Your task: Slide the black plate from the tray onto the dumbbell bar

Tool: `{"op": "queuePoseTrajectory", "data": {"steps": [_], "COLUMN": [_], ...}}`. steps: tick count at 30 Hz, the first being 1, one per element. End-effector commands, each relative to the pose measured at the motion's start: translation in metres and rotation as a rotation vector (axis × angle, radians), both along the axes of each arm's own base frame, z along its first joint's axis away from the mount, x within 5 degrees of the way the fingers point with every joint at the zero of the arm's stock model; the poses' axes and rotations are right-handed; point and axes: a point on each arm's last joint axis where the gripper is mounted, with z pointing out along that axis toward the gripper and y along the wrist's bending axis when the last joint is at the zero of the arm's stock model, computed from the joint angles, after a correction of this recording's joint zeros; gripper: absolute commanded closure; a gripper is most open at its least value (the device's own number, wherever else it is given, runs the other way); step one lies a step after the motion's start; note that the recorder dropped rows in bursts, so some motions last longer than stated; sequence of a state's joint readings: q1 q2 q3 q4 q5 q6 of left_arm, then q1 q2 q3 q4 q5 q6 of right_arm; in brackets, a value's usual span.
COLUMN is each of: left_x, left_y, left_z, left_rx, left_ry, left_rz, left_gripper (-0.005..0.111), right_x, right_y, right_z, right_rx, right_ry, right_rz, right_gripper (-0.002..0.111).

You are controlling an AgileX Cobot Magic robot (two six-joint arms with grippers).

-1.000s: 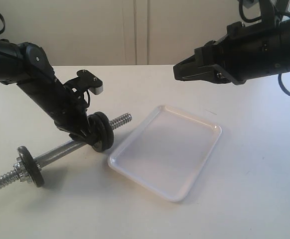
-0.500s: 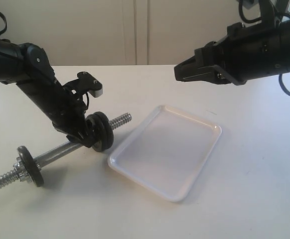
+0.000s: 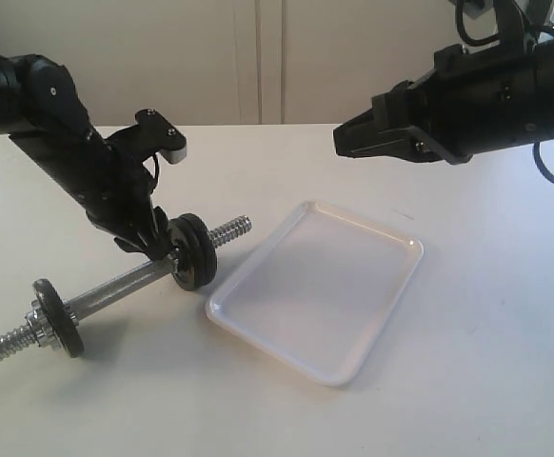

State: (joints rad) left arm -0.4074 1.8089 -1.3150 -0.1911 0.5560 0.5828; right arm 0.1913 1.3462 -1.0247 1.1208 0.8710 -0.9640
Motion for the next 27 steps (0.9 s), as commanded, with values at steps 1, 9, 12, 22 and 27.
{"op": "queuePoseTrajectory", "data": {"steps": [1, 9, 12, 22, 27], "left_x": [-0.005, -0.028, -0.048, -0.161, -0.223], "left_y": [0.003, 0.038, 0.054, 0.11, 0.13], "left_z": [0.01, 0.067, 0.102, 0.155, 0.149], "left_rx": [0.0, 0.056, -0.035, -0.282, -0.389], "left_ry": [0.014, -0.057, -0.179, -0.482, -0.564], "left_rz": [0.038, 0.3, 0.372, 0.547, 0.589], "left_gripper": [0.059, 0.107, 0.107, 0.107, 0.107], "right_x": [-0.001, 0.004, -0.001, -0.062, -0.108], "right_y": [-0.002, -0.008, -0.01, -0.05, -0.066], "right_z": [0.001, -0.001, 0.007, 0.04, 0.049], "right_rx": [0.003, -0.076, -0.08, -0.129, -0.087], "right_ry": [-0.004, -0.058, -0.101, -0.484, -0.643], "right_rz": [-0.011, -0.061, -0.08, -0.418, -0.529], "right_gripper": [0.107, 0.107, 0.107, 0.107, 0.107]}}
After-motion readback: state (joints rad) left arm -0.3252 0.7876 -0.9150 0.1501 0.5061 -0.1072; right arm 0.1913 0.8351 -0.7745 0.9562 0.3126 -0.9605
